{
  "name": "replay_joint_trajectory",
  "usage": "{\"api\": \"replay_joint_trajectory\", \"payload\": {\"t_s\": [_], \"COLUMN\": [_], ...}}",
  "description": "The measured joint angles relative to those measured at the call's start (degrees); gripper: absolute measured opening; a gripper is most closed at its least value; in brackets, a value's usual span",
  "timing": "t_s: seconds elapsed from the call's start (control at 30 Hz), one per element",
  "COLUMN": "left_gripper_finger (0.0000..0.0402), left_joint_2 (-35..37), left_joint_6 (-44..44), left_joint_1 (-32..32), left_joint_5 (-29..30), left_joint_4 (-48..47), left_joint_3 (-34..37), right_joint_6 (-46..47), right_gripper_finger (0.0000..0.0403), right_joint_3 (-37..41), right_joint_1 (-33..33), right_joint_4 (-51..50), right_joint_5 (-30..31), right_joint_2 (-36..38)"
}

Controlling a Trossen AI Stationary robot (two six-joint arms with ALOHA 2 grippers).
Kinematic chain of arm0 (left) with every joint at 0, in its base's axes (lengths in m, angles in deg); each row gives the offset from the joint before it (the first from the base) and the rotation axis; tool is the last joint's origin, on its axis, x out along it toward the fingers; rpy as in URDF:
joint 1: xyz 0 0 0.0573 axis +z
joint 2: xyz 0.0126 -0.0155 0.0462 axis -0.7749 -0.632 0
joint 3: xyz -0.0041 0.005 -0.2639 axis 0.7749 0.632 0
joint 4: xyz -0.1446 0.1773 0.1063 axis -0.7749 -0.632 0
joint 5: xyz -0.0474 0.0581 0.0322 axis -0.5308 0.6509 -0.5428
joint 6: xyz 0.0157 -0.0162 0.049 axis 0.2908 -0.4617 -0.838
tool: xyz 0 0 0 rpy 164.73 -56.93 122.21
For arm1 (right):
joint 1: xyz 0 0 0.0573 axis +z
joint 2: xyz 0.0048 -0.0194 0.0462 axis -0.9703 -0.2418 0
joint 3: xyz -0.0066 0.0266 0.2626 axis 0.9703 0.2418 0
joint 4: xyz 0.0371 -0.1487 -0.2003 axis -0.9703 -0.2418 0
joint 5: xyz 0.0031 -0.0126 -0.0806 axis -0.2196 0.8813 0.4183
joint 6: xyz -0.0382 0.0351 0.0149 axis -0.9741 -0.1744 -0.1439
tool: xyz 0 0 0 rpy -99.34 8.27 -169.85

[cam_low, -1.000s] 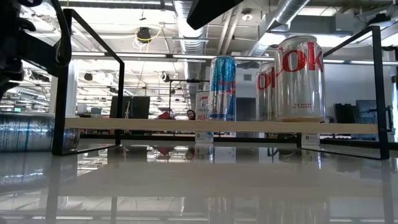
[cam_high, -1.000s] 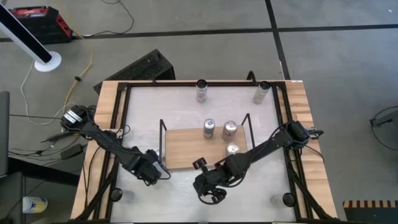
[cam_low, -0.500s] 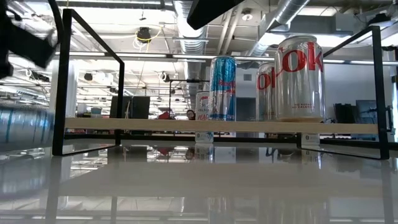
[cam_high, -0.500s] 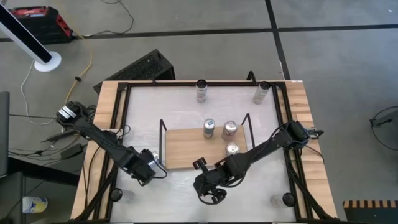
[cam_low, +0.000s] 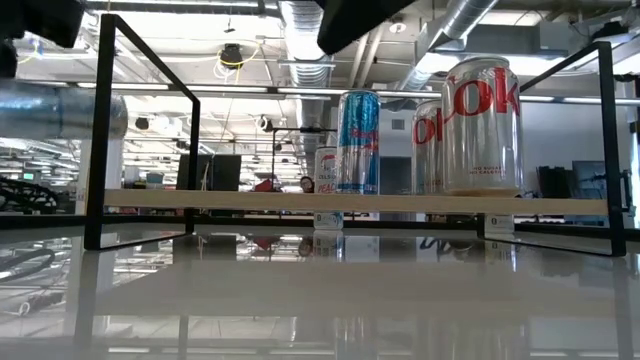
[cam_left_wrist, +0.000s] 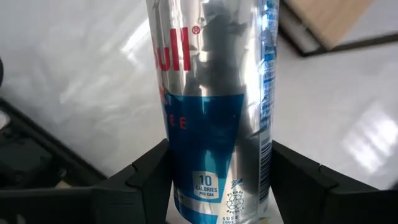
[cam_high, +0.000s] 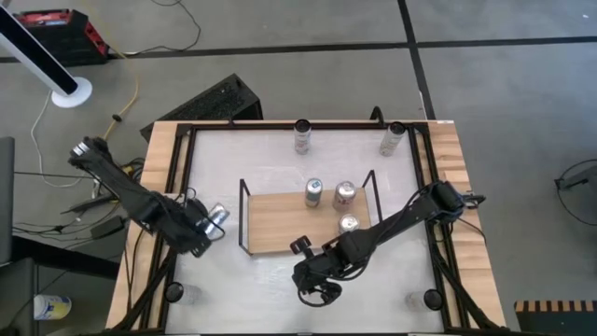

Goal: Place canned beverage on shelf
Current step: Put the blue soda can on the shelf aligned with the other blue soda can

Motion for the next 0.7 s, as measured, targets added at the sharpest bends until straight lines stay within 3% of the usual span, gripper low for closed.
{"api": "replay_joint_trajectory", "payload": {"t_s": [0.17,0.4,0.57,0.7], "left_gripper_finger": [0.0204,0.0205,0.0205,0.0205], "left_joint_2": [7.4,15.4,18.8,19.0], "left_joint_6": [0.6,-3.9,-17.8,-34.6], "left_joint_1": [0.0,0.2,2.5,5.7], "left_joint_5": [7.4,26.6,40.4,43.3], "left_joint_4": [-0.5,1.9,6.4,15.1], "left_joint_3": [0.0,-0.2,-5.7,-10.5], "right_joint_6": [-0.2,-4.0,-7.0,-7.1], "right_gripper_finger": [0.0024,0.0025,0.0024,0.0024], "right_joint_3": [0.0,0.0,0.0,0.1], "right_joint_1": [-0.5,-1.0,-1.6,-1.2], "right_joint_4": [-0.8,-3.6,-5.9,-6.3], "right_joint_5": [0.0,0.0,-1.3,-1.5], "right_joint_2": [0.7,2.8,10.4,17.2]}}
